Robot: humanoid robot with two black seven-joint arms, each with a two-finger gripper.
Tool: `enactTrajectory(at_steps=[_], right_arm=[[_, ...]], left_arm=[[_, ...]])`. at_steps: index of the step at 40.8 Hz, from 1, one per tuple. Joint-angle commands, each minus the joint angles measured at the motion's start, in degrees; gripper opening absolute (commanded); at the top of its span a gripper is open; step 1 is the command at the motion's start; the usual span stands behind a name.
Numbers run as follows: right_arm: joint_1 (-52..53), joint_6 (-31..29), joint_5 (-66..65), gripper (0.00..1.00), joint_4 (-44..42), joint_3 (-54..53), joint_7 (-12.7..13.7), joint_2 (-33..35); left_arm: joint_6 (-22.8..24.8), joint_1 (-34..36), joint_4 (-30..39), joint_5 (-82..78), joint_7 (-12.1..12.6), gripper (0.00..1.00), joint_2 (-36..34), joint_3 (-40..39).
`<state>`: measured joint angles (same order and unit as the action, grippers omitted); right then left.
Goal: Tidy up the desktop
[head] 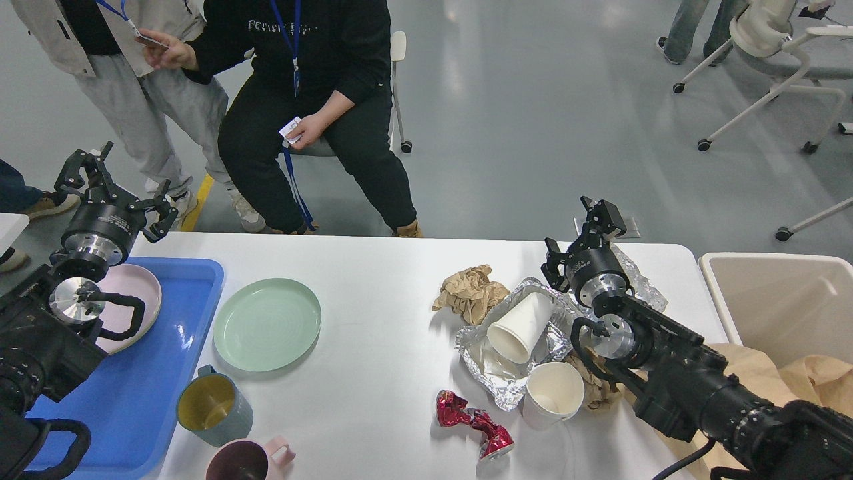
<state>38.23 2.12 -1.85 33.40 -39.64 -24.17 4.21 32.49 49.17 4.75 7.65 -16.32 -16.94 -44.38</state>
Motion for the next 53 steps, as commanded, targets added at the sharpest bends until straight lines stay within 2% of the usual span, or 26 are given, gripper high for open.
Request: enactTrajectory(at_steps=[1, 7, 14, 15, 17, 18, 25, 26, 28, 29, 31, 35, 40, 47, 51, 53], right_arm=[[0.0, 0.0, 0.0, 1.0, 0.0, 0.0, 0.0, 0.0], [0.0, 0.0, 0.0, 1.0, 0.0, 0.0, 0.0, 0.0], [0.0, 0.0, 0.0, 1.0, 0.0, 0.0, 0.0, 0.0], [0.0, 0.0, 0.0, 1.0, 0.0, 0.0, 0.0, 0.0], [0.0, 0.0, 0.0, 1.0, 0.0, 0.0, 0.0, 0.0], [0.0, 0.0, 0.0, 1.0, 0.0, 0.0, 0.0, 0.0], [0.0, 0.0, 0.0, 1.0, 0.0, 0.0, 0.0, 0.0], [0.0, 0.0, 0.0, 1.0, 0.0, 0.0, 0.0, 0.0], [0.0, 0.1, 0.0, 1.0, 0.0, 0.0, 0.0, 0.0], [0.0, 0.0, 0.0, 1.0, 0.0, 0.0, 0.0, 0.0], [0.0, 0.0, 0.0, 1.0, 0.0, 0.0, 0.0, 0.0], [0.0, 0.0, 0.0, 1.0, 0.0, 0.0, 0.0, 0.0], [0.0, 0.0, 0.0, 1.0, 0.0, 0.0, 0.0, 0.0], [0.0, 0.0, 0.0, 1.0, 0.0, 0.0, 0.0, 0.0], [0.0, 0.0, 0.0, 1.0, 0.0, 0.0, 0.0, 0.0], [0.0, 0.0, 0.0, 1.0, 0.0, 0.0, 0.0, 0.0]], left_arm=[[-2.1, 0.8, 0.0, 0.0, 0.3, 0.96, 0.2, 0.2], [-5.0, 2.1, 2.0, -0.1, 1.0, 0.96, -0.2, 2.7], [-4.4, 4.6, 6.9, -1.0, 1.9, 0.96, -5.6, 17.5], [-3.5, 5.6, 7.5, -1.1, 1.9, 0.96, -7.0, 23.1], [-2.4, 7.1, 7.6, -1.1, 1.9, 0.96, -8.4, 29.2], [-1.0, 8.8, 7.6, -1.1, 1.9, 0.96, -9.8, 35.4], [5.2, 15.0, 7.6, -1.1, 1.7, 0.96, -13.2, 59.9], [8.2, 16.6, 7.7, -1.2, 1.9, 0.96, -13.8, 66.9], [12.4, 18.7, 8.3, -1.6, 2.0, 0.96, -14.4, 73.9], [16.8, 20.6, 9.3, -2.2, 2.0, 0.96, -15.0, 80.6], [22.5, 23.6, 11.9, -3.3, 2.0, 0.96, -15.7, 88.3], [22.5, 27.5, 15.8, -4.3, 1.9, 0.96, -16.1, 96.8], [22.5, 28.9, 15.9, -4.3, 2.0, 0.96, -15.8, 104.7], [22.5, 35.1, 16.9, -4.4, 2.0, 0.96, -10.2, 114.7], [22.5, 37.9, 21.3, -4.3, 1.9, 0.96, -7.3, 122.8], [22.5, 40.0, 25.8, -4.3, 1.9, 0.96, -6.3, 126.3]])
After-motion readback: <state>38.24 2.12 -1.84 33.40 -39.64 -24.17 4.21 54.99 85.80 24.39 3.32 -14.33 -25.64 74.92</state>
